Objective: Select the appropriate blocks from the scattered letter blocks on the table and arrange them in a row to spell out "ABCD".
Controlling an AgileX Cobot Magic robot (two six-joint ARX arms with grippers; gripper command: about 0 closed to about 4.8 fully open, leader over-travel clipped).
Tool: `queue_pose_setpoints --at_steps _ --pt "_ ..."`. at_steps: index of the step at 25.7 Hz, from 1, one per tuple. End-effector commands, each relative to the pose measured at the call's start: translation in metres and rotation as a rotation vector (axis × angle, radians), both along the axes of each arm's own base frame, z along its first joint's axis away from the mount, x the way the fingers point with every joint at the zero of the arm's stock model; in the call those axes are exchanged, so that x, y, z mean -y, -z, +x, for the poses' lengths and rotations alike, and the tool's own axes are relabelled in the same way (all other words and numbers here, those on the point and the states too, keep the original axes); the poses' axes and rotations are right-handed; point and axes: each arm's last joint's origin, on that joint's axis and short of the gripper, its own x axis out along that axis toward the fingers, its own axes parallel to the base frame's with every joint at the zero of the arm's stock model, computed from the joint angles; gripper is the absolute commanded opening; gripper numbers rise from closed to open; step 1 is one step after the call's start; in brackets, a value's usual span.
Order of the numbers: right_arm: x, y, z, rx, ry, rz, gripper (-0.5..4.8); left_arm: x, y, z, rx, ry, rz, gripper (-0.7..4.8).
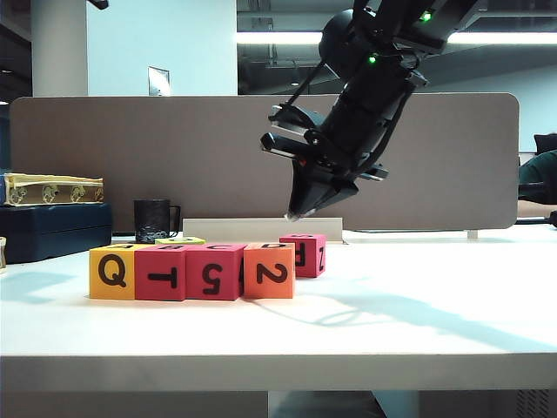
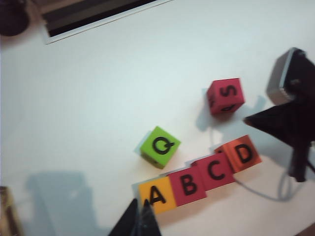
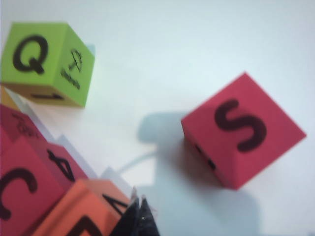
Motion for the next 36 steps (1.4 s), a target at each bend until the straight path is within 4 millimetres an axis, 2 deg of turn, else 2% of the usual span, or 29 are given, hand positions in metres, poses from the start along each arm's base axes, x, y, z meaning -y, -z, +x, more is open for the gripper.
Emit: queue_pose_setpoints --at_steps 1,7,21,36 --pt "-0.004 0.003 0.004 0.023 -0.008 0.016 -0.02 0.001 -0.002 0.0 0.006 0.014 -0.027 -0.06" --pt "-0.006 0.016 0.006 -0.01 -0.011 -0.003 -0.02 0.001 -0.002 0.0 0.01 0.015 -0.028 -0.06" --pt "-0.005 0.021 -0.001 -0.099 -0.044 -0.017 -0.02 0.001 -0.003 0.0 0.018 0.015 -0.029 -0.06" --pt "-0.012 0.021 -0.007 -0.095 -0.043 -0.05 -0.02 0.001 -0.003 0.0 0.019 0.015 -0.029 -0.06"
